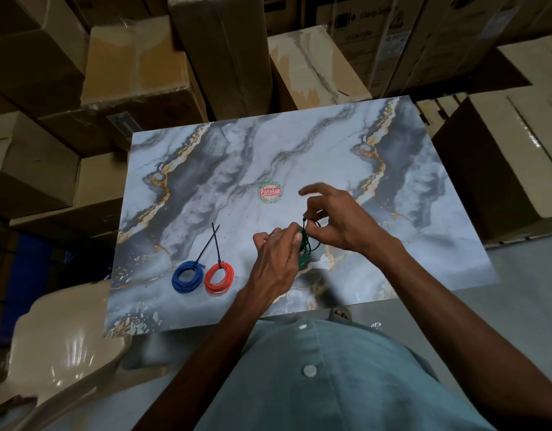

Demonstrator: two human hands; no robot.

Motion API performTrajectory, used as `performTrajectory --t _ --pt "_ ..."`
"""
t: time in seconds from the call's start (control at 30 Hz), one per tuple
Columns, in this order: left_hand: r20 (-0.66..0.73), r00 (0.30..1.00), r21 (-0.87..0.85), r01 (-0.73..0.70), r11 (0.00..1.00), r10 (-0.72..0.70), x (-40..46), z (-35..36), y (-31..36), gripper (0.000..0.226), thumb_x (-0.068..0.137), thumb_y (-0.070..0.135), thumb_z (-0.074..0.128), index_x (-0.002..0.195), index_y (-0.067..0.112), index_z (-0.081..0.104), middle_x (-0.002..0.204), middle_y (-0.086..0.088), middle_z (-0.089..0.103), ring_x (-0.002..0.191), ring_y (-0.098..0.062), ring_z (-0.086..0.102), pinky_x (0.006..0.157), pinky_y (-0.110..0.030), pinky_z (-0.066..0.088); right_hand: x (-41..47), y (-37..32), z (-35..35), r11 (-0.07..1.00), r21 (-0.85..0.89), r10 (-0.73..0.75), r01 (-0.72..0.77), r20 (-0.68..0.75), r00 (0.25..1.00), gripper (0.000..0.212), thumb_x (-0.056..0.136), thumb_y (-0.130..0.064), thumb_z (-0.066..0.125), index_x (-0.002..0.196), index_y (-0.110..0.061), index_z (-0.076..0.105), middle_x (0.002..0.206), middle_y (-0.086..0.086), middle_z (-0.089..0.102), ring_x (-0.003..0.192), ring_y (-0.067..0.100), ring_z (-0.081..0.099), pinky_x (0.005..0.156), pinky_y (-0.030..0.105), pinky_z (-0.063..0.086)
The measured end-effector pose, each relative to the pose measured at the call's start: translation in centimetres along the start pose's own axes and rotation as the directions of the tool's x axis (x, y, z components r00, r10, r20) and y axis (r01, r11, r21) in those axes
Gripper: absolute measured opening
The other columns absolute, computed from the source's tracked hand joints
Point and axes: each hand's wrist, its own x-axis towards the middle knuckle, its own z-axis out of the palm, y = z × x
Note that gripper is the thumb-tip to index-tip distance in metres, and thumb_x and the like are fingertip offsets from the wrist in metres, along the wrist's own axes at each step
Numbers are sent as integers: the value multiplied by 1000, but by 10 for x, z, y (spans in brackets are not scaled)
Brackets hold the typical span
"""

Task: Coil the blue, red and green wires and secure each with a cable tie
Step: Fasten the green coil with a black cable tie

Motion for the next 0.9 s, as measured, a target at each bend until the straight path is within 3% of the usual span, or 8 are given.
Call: performTrajectory --t 0.07,0.13,0.47,0.53,0.63,0.77,0.9 --pt "10 1000 38 -11 999 11 1 -1 -1 25 107 23 27 96 22 49 78 8 55 76 -12 44 84 -41 31 2 0 -1 1000 13 22 -22 27 999 18 77 -17 63 87 -6 73 93 0 74 75 16 73 72 40 63" --pt "9 1000 40 -7 999 6 2 -1 -2 24 107 22 28 95 22 48 76 9 52 75 -12 42 83 -40 29 2 1 0 999 17 48 -48 23 999 21 75 -22 58 80 -7 72 83 0 77 70 14 71 67 42 61" --pt "-2 1000 13 19 1000 -19 2 -1 1 25 107 26 24 93 23 44 75 5 55 74 -15 45 83 -39 30 -11 -3 28 999 34 40 -35 -192 981 12 86 -6 64 85 -2 75 79 11 76 70 25 72 69 46 61" --pt "-5 1000 7 26 1000 -26 2 0 -1 25 107 26 23 94 24 44 76 4 57 74 -15 47 83 -39 30 -12 -4 29 989 124 107 -82 -216 970 9 88 -6 71 91 -4 79 86 7 79 76 16 75 76 38 63" --pt "-10 999 -4 48 999 -48 3 0 -4 24 107 27 23 93 27 42 74 6 55 74 -15 48 84 -40 31 -11 0 20 913 344 272 -221 -106 957 14 88 -11 78 101 -9 82 95 -2 80 86 3 75 88 26 61" --pt "-26 998 -3 54 999 -54 5 -1 -5 24 106 28 23 94 25 43 78 3 57 74 -14 43 83 -39 29 -11 8 10 801 535 317 -268 0 948 16 84 -4 82 100 -5 81 93 4 81 91 16 78 90 31 61" --pt "-30 999 40 45 998 -44 5 -3 -5 24 107 26 25 96 23 46 77 4 56 73 -12 40 81 -38 28 -11 10 9 729 636 327 -251 -1 945 14 80 -4 86 93 -2 80 83 15 78 76 26 77 78 38 63"
